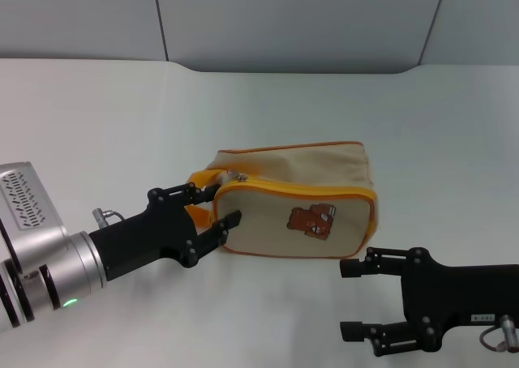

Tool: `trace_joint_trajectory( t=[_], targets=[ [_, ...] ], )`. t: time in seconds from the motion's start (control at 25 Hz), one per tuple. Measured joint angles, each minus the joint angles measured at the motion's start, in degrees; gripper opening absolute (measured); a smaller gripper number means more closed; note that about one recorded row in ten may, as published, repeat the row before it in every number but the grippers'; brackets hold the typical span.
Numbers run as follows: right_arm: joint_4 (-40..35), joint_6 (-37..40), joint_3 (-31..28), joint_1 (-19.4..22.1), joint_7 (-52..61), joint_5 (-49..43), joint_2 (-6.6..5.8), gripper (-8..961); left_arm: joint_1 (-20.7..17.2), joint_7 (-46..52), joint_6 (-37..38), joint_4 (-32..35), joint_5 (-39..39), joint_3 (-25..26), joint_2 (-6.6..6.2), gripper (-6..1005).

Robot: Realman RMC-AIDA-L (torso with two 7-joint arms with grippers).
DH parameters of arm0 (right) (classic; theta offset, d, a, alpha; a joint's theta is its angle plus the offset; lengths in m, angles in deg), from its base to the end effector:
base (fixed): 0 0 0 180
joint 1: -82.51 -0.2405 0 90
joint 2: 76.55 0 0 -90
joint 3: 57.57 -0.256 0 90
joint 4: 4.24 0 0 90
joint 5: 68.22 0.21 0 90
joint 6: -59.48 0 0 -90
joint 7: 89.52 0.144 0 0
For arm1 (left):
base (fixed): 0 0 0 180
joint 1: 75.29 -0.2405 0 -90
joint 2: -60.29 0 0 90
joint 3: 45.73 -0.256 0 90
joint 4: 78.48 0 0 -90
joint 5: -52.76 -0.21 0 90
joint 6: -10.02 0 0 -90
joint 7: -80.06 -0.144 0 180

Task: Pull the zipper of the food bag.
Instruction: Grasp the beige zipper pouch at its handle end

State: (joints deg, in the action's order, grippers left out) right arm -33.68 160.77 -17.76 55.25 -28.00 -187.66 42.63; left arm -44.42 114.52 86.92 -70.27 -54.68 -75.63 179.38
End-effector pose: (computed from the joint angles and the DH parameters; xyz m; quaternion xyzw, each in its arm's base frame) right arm 0.2718 0.2671 -0.0275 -0.9556 0.1211 0.2676 0.0212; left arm -0.2886 0.3036 -0.0672 -0.9234 -0.1075 -0.2650 0.2561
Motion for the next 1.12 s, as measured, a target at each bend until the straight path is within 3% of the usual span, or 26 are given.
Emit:
trace_joint_trajectory(
  t=[0.36,0.48,0.72,0.84,1.12],
  targets=[
    [0.00,0.88,-0.17,0.01,0.56,0.68,-0.02,810,0.07,0.08,0.62,-0.04,-0.01,-0.21,0.00,294],
    [-0.42,4.92,-0.19,-0.33,5.00,4.36,-0.36,811,0.15,0.13,1.78,-0.04,0.02,-0.34,0.00,181],
    [-5.52,10.79,-0.18,-2.89,28.11,10.82,-1.55,811,0.62,0.17,4.63,0.19,0.01,-0.34,-0.05,75],
    [-6.00,10.63,-0.17,-6.79,45.85,11.89,-3.19,811,0.87,-0.25,5.91,0.54,0.09,-0.34,-0.04,73],
    [-5.35,7.23,-0.12,-11.36,64.55,11.66,-4.84,810,2.21,-1.86,8.95,1.53,0.33,-0.32,-0.03,70]
  ],
)
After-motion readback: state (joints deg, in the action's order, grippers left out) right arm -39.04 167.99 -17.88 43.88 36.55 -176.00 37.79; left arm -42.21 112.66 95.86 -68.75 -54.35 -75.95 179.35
